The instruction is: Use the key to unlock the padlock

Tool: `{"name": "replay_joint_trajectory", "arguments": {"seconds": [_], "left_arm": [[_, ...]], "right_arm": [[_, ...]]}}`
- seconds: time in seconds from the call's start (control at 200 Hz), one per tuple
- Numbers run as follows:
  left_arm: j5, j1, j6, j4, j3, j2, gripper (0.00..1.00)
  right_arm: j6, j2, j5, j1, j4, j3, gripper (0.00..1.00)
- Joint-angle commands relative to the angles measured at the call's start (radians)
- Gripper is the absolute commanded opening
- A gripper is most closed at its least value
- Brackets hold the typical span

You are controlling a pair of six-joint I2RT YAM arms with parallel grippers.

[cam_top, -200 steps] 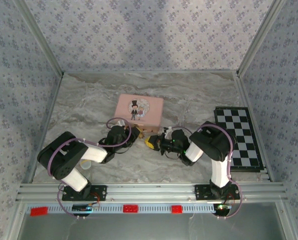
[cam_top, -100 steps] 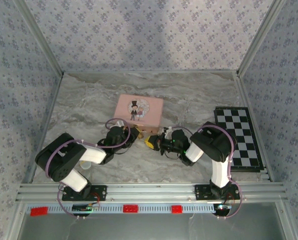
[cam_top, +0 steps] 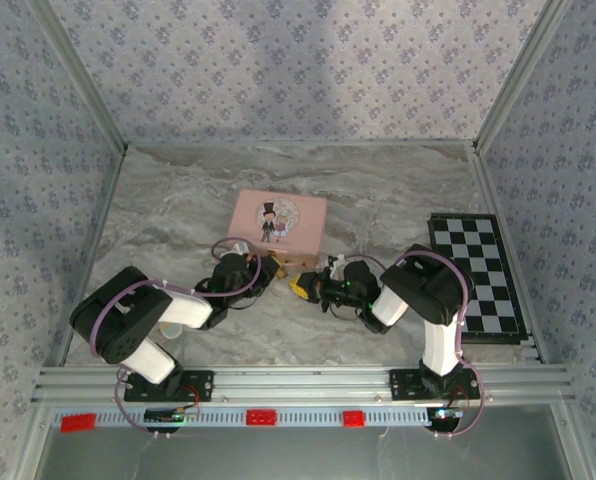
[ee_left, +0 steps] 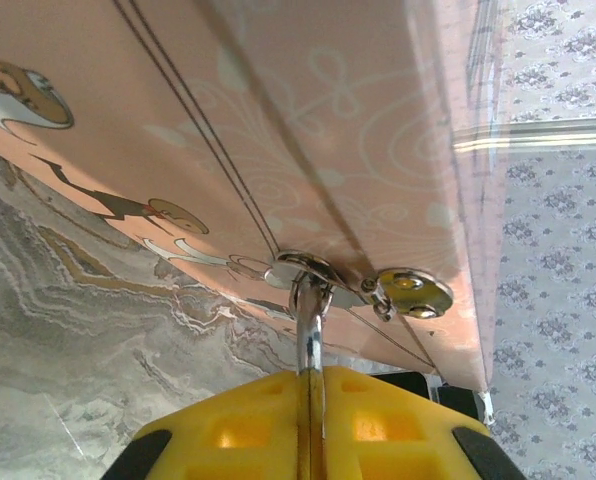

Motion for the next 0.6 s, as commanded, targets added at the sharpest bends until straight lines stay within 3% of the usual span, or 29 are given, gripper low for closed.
{"name": "replay_joint_trajectory", "arguments": {"seconds": [0.0, 0.595], "left_arm": [[0.072, -0.024, -0.002, 0.122, 0.029, -0.037, 0.0], [0.037, -0.011, -0.021, 0.177, 0.014, -0.024, 0.0]], "right_arm": [[-0.027, -0.023, 0.022, 0.006, 0.021, -0.004, 0.0], [-0.06, -0.056, 0.045, 0.02, 0.022, -0.021, 0.0]]}}
